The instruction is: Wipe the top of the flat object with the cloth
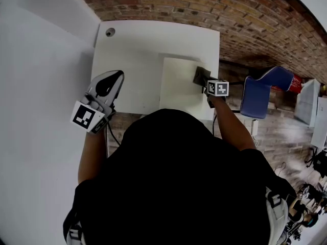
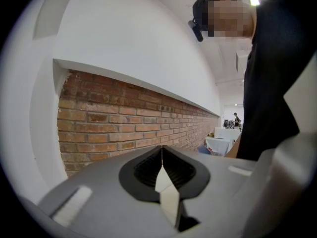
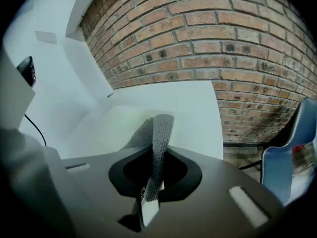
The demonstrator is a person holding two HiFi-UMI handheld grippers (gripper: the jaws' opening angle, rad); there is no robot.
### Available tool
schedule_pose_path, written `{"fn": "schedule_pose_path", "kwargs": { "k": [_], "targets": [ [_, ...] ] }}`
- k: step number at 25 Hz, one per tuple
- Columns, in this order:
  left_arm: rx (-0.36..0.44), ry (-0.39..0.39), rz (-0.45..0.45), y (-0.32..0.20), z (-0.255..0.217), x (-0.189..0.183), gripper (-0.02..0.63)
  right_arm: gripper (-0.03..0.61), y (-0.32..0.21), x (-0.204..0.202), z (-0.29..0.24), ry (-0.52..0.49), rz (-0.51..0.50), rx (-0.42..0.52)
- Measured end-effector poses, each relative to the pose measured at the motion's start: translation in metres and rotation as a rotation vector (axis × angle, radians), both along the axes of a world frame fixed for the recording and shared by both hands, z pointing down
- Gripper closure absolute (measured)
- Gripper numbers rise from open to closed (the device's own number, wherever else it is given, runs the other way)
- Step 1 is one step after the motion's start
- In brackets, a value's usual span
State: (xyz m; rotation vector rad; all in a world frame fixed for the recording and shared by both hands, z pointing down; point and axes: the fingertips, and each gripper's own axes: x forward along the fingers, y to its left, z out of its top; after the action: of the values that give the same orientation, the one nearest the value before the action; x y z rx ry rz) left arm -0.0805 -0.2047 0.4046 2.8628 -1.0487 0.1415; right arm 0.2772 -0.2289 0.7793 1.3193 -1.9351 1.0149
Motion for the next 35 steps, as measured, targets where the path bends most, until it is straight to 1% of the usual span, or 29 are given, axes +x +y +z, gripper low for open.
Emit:
{"fn": "schedule_pose_path", "kwargs": {
  "k": [6,10,13,15,19,23,28,31,35],
  "targets": [
    [0.002,0.000,0.001,0.001,-0.003,0.002,0.611,0.568,0.002,0.004,-0.004,0.013,0.012,0.000],
    [0.007,0.002,0.007,0.004,-0.001,-0.001,0.611,0.568,0.000,-0.005,-0.016,-0.005,0.013,0.033],
    [0.010,0.002,0.005,0.016,-0.006,-0.012,0.611,0.568,0.007,-0.027,-0.039,-0.033,0.002,0.073],
    [0.008,-0.019,-0.003,0.022,-0.004,-0.021,0.611,0.568,0.012,-0.044,-0.053,-0.059,-0.014,0.096],
    [0.021,0.001,0.015,0.028,-0.013,-0.018,0.611,0.568,0.017,-0.080,-0.072,-0.120,-0.069,0.130],
    [0.013,-0.033,0.026,0.032,-0.003,-0.023,0.611,0.568,0.025,-0.118,-0.085,-0.182,-0.139,0.139],
    [0.005,-0.037,0.028,0.031,-0.003,-0.033,0.611,0.568,0.034,-0.154,-0.084,-0.225,-0.212,0.111],
    [-0.002,-0.054,0.007,0.030,0.000,-0.045,0.611,0.568,0.040,-0.170,-0.076,-0.245,-0.212,0.085],
    [-0.025,-0.046,0.008,0.029,0.003,-0.049,0.611,0.568,0.048,-0.187,-0.062,-0.282,-0.209,0.033]
  ]
}}
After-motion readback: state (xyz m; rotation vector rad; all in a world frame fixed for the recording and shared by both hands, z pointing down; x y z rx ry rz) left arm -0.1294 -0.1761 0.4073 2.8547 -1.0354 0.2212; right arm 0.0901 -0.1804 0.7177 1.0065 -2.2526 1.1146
